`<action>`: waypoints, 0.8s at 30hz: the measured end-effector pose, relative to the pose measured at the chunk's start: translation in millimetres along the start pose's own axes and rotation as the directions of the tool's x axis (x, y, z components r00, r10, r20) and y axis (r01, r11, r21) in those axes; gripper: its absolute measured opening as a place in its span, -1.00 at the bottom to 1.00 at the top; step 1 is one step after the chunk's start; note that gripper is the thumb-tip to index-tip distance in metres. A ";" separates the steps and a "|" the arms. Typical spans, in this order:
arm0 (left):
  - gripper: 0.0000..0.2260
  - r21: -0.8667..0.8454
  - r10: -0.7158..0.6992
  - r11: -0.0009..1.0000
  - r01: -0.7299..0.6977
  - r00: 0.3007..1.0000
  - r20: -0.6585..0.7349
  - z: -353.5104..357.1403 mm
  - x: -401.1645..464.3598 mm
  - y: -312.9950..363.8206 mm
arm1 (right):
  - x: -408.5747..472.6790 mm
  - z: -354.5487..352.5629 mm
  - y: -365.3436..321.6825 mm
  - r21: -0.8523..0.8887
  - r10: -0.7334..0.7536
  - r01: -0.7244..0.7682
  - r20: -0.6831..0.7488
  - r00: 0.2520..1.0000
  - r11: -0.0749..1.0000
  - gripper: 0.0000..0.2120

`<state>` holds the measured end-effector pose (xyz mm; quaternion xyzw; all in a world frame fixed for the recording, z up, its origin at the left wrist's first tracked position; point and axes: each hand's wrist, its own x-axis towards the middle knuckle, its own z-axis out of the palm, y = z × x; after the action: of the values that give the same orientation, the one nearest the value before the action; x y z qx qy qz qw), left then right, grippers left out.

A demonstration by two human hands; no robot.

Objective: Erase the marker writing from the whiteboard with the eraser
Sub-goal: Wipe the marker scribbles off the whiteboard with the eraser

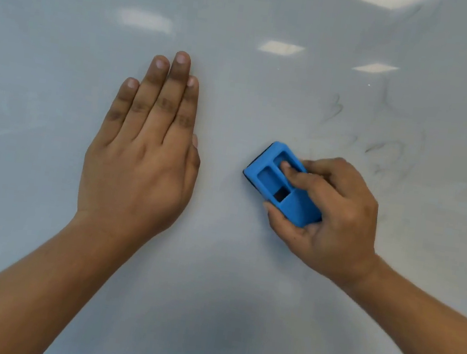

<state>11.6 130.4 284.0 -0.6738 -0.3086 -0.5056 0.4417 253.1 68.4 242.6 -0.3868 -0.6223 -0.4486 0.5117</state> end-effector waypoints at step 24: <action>-0.50 -0.237 0.028 0.971 -0.035 0.999 -0.034 26.4 -4.8 -15.4 | -180.9 -11.9 -94.0 -0.003 0.362 -0.382 0.328 0.872 0.924 -0.61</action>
<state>7.7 160.9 281.2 -0.7189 -0.2285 -0.5420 0.3703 200.2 25.0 50.2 -0.5514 -0.6247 -0.2530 0.4915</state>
